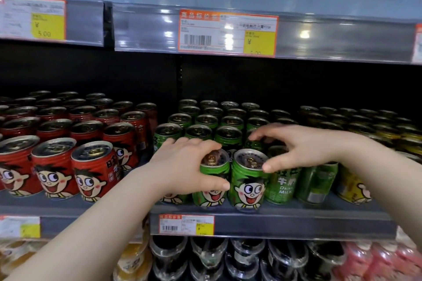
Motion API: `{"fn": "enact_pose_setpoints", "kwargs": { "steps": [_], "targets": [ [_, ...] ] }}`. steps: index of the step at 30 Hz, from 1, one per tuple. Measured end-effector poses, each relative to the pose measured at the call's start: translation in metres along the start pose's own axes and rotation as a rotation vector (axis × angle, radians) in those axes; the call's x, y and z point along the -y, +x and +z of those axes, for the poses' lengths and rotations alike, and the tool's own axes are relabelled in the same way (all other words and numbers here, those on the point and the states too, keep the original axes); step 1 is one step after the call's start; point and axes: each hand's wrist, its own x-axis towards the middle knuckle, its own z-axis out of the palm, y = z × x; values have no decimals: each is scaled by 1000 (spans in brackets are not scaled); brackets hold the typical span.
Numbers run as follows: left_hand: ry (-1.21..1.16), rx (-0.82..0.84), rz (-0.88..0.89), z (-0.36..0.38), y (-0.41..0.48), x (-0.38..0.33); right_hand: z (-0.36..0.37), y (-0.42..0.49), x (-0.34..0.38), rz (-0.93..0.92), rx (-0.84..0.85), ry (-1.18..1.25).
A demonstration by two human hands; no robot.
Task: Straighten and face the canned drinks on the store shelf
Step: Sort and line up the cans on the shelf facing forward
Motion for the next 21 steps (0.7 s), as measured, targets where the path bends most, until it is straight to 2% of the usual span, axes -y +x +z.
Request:
{"fn": "enact_pose_setpoints", "kwargs": {
  "steps": [2, 5, 7, 9, 12, 14, 17, 21],
  "targets": [
    [-19, -9, -21, -5, 3, -7, -9, -8, -9, 73, -71, -45],
    [-32, -80, 41, -8, 11, -26, -4, -11, -18, 190, 15, -263],
    [-82, -22, 144, -6, 17, -37, 5, -10, -22, 215, 55, -254],
    [-12, 54, 216, 0, 23, -42, 10, -10, -24, 235, 9, -242],
    [103, 40, 229, 9, 30, -41, 12, -12, -18, 347, -91, -443],
    [101, 23, 233, 11, 30, -40, 10, -14, -20, 314, -85, -451],
    [97, 7, 234, 12, 30, -39, 3, -18, -23, 212, 6, -204],
    [87, 9, 224, 12, 30, -40, 8, -13, -21, 194, -106, -317]
  ]
}}
